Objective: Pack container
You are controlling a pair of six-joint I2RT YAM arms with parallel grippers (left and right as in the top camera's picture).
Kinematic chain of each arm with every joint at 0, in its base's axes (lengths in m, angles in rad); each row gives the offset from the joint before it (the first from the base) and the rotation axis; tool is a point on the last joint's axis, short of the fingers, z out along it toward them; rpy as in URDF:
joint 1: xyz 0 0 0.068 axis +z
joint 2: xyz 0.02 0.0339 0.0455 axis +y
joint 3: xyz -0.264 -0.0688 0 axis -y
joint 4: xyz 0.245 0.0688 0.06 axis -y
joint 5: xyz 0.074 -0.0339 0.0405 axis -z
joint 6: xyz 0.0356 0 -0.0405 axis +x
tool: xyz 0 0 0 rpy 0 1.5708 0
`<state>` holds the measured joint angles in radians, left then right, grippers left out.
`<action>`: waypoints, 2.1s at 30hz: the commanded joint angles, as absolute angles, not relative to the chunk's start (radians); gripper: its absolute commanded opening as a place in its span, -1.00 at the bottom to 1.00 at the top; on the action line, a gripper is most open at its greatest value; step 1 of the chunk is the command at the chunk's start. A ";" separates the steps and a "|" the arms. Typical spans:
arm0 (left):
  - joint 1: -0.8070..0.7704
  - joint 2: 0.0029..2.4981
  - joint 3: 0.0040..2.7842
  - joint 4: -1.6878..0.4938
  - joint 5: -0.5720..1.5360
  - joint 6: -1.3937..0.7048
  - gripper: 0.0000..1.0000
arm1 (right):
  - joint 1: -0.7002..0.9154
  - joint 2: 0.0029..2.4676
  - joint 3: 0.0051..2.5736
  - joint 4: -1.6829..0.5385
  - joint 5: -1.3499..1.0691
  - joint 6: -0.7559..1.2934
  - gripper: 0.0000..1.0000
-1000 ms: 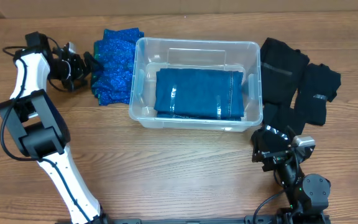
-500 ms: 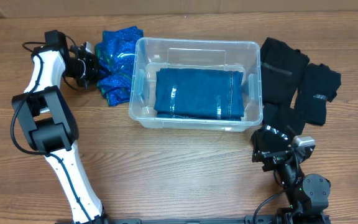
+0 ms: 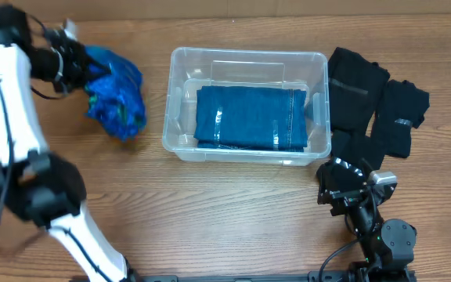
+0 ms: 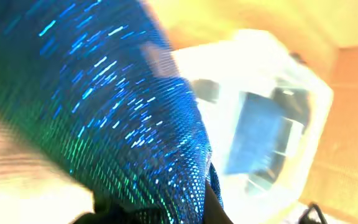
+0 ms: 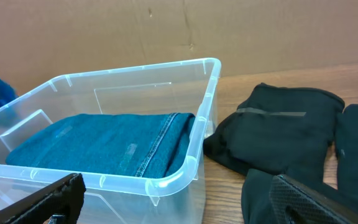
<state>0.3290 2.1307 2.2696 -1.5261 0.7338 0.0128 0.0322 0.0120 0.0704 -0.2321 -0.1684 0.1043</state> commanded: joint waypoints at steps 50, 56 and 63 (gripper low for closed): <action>-0.336 2.109 2.307 -1.598 0.151 -0.374 0.04 | 0.026 0.007 0.071 -0.227 -0.170 0.104 1.00; -0.347 2.118 2.295 -1.524 0.012 -0.370 -0.68 | 0.026 0.007 0.071 -0.227 -0.170 0.104 1.00; -0.413 2.148 2.077 -1.356 -0.054 -0.366 -0.65 | 0.026 0.007 0.071 -0.227 -0.170 0.104 1.00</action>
<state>-0.3698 2.1468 2.2005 -1.4143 -0.0044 -0.3817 0.0322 0.0120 0.0704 -0.2321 -0.1688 0.1047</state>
